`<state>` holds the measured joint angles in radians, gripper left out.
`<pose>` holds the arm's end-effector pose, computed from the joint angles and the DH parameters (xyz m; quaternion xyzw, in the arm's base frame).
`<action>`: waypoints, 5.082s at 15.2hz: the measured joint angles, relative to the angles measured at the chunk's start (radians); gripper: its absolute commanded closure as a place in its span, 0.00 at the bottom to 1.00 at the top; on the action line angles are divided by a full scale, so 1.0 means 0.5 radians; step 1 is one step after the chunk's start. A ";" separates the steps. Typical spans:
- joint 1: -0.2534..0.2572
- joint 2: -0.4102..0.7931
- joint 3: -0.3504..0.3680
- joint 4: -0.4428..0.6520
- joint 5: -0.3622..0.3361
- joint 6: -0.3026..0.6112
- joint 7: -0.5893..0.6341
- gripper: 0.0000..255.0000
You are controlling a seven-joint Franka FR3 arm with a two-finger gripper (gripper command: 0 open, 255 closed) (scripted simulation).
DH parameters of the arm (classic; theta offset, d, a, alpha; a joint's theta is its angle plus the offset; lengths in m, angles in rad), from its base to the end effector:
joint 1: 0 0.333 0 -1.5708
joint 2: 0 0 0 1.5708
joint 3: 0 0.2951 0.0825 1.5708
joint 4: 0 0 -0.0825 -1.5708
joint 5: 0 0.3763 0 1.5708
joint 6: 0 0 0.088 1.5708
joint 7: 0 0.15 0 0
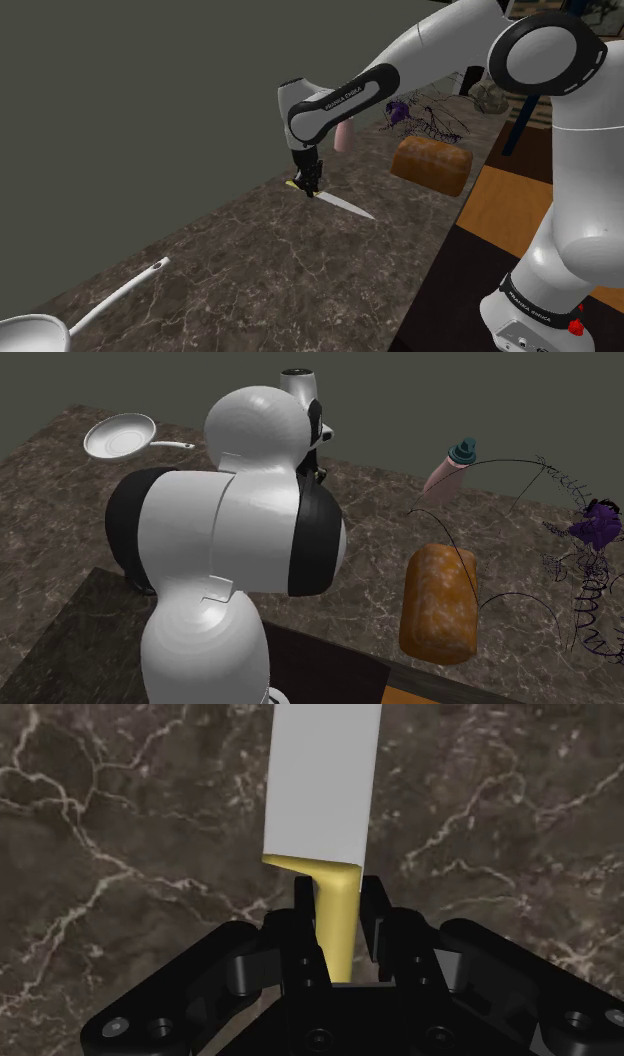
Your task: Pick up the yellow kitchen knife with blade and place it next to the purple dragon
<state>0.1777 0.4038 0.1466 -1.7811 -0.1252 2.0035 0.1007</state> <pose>0.5802 0.1788 0.2615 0.9861 0.1388 -0.0804 0.0431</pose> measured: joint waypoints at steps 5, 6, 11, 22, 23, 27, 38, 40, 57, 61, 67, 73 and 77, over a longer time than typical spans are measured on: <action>-0.003 -0.053 0.004 0.063 0.012 -0.115 -0.015 1.00; -0.004 -0.061 0.005 0.078 0.015 -0.137 -0.019 1.00; -0.002 -0.112 0.010 0.143 0.026 -0.253 -0.027 1.00; -0.004 -0.200 0.016 0.317 0.046 -0.513 -0.053 1.00; -0.006 -0.212 0.016 0.323 0.048 -0.530 -0.056 1.00; -0.001 -0.215 0.019 0.430 0.050 -0.640 -0.060 1.00; 0.008 -0.216 0.022 0.725 0.053 -0.934 -0.078 1.00; 0.009 -0.223 0.022 0.768 0.054 -0.985 -0.082 1.00; 0.058 -0.020 0.025 1.538 0.017 -1.553 -0.103 1.00; 0.086 0.093 0.022 1.836 -0.005 -1.737 -0.112 1.00; -0.068 -0.123 -0.017 1.551 0.013 -1.658 -0.277 1.00; -0.269 -0.347 -0.108 1.235 0.021 -1.539 -0.547 1.00; -0.391 -0.463 -0.182 1.058 0.017 -1.459 -0.735 1.00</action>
<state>-0.0178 0.1725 0.0556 -1.2521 -0.1169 1.2739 -0.2667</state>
